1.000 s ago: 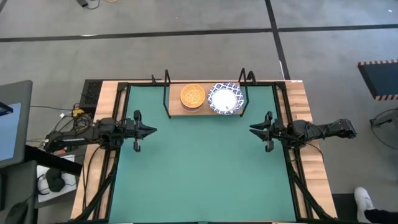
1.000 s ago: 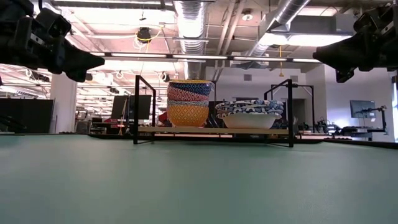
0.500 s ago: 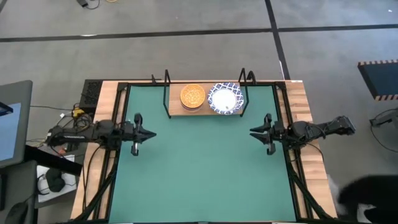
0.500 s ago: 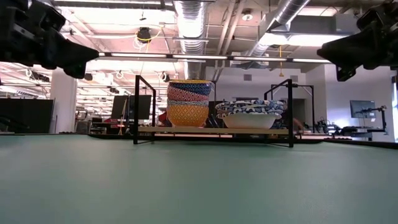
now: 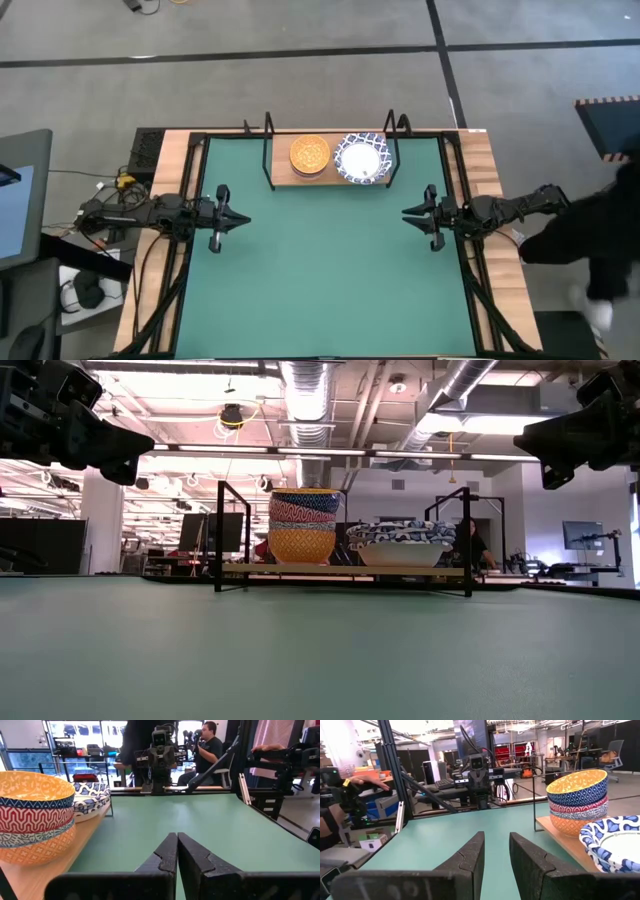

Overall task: Place and stack bowls onto a shelf
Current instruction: Return to Home Position

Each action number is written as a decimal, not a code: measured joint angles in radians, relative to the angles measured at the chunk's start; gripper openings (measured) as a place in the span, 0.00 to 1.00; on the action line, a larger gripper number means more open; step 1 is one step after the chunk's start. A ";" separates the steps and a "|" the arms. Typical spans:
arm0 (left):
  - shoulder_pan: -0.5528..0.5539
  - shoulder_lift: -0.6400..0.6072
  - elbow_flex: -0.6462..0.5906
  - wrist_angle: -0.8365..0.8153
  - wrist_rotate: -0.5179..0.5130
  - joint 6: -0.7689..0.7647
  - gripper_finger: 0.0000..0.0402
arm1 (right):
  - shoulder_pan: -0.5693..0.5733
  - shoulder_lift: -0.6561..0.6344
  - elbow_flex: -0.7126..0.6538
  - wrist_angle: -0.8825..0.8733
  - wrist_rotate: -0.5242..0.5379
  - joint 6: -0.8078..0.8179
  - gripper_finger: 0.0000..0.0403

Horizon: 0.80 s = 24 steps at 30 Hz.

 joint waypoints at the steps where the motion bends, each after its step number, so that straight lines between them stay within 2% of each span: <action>1: -0.001 0.000 0.000 0.000 0.000 0.000 0.00 | 0.004 0.000 0.000 0.000 0.000 0.000 0.29; 14: -0.028 0.000 0.000 0.000 0.000 0.000 0.00 | -0.065 0.002 0.000 0.000 0.000 0.000 0.29; 24: -0.028 0.000 0.000 0.000 0.000 0.000 0.00 | -0.065 0.002 0.000 0.000 0.000 0.000 0.29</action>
